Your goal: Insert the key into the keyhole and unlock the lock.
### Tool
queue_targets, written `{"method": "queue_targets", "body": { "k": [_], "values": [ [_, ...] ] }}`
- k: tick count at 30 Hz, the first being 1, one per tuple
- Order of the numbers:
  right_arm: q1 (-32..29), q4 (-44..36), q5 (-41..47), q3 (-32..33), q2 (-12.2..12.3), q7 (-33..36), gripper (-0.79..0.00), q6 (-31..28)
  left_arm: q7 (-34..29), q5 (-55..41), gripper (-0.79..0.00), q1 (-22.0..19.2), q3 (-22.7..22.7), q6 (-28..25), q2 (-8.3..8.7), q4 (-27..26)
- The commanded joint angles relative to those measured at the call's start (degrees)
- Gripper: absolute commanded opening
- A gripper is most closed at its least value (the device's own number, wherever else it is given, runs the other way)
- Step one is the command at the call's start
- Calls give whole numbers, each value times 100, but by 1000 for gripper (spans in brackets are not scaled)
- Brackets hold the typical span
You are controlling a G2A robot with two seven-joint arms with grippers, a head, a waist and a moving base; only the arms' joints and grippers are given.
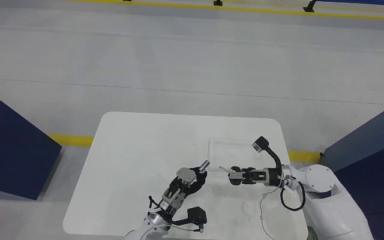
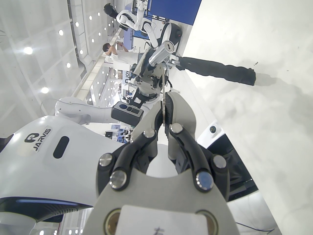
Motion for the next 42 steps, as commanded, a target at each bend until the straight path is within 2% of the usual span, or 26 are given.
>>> {"method": "queue_targets", "body": {
  "k": [1,14,21,26,31,35,42],
  "values": [
    [2,-4,-3,1,0,11,-785,-18,14,37,-785,2,-4,-1,3,2],
    [2,-4,-3,1,0,11,-785,-18,89,253,-785,-49,-67,62,19,43],
    [2,-4,-3,1,0,11,-785,-18,988,1247,-785,-55,-454,1190,148,278],
    [2,-4,-3,1,0,11,-785,-18,1677,1488,-785,-115,-555,1619,219,414],
    [2,-4,-3,1,0,11,-785,-18,2359,1028,-785,-257,-562,1805,266,559],
    [2,-4,-3,1,0,11,-785,-18,2827,275,-785,-393,-488,1778,278,706],
    [2,-4,-3,1,0,11,-785,-18,2737,-848,-785,-569,-282,1335,223,893]
  ]
}}
